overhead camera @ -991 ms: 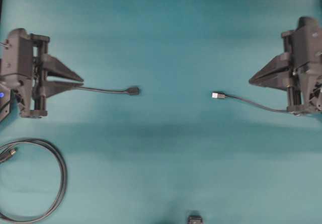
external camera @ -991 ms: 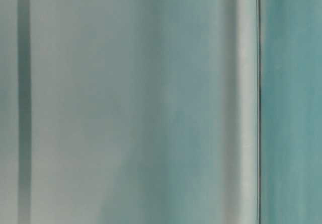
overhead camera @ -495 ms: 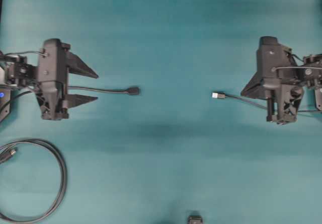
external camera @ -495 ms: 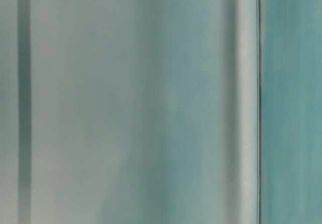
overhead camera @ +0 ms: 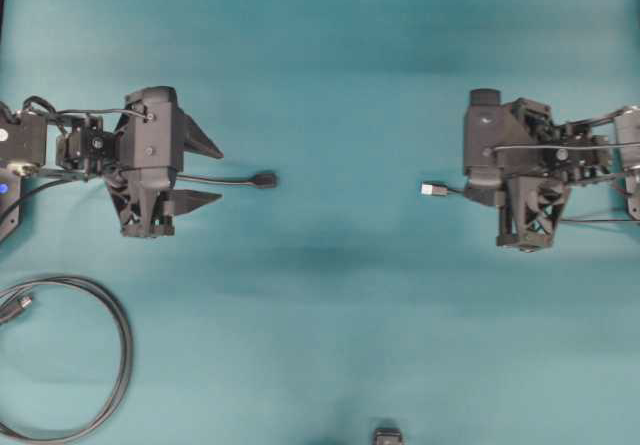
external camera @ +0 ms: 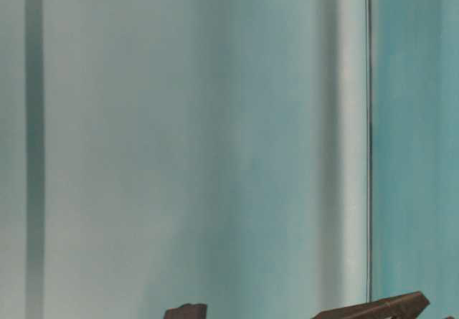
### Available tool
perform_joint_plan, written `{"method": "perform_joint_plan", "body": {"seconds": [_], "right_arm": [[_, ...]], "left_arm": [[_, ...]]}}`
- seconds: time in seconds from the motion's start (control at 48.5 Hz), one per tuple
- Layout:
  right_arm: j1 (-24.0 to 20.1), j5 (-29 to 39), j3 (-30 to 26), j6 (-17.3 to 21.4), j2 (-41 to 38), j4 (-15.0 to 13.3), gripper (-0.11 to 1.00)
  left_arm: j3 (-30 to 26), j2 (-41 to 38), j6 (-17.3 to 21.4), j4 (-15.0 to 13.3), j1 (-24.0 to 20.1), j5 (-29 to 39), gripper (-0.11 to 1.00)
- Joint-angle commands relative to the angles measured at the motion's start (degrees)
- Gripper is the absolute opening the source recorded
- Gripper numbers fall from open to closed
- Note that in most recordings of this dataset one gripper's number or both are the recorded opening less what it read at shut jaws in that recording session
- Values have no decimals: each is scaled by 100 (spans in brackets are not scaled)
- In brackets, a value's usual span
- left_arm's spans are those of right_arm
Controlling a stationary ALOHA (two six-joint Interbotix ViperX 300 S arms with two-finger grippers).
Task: Insert the USB using both arms.
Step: 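Move both open grippers down over the USB cable ends, then close left gripper on female USB socket, right on male plug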
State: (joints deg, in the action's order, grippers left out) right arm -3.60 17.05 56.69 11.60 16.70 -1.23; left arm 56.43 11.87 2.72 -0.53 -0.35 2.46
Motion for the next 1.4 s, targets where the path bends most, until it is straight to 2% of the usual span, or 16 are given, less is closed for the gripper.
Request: {"method": "perform_joint_plan", "body": {"seconds": [0.0, 0.103, 0.186, 0.31, 0.413, 0.764, 0.949, 1.383], "right_arm": [[0, -18, -202, 26, -97, -26, 31], [18, -18, -308, 149, -316, -18, 51], [44, -26, -413, 308, -527, -26, 58], [123, 18, -545, 615, -844, -26, 57], [141, 35, -615, 712, -1002, -105, 57], [167, 62, -606, 712, -1143, -193, 57], [193, 62, -606, 721, -1257, -369, 56], [193, 35, -694, 721, -1450, -439, 55]], "left_arm": [[-132, -9, 70, 0, -44, -53, 77], [-149, -53, 70, 0, -70, -62, 77], [-167, -105, 70, 0, -88, -62, 77], [-220, -185, 62, 0, -105, -62, 77], [-255, -237, 62, 0, -114, -62, 77], [-316, -299, 62, 0, -114, -62, 77], [-316, -308, 62, 0, -105, -62, 77], [-316, -316, 62, 0, -105, -62, 77]]}}
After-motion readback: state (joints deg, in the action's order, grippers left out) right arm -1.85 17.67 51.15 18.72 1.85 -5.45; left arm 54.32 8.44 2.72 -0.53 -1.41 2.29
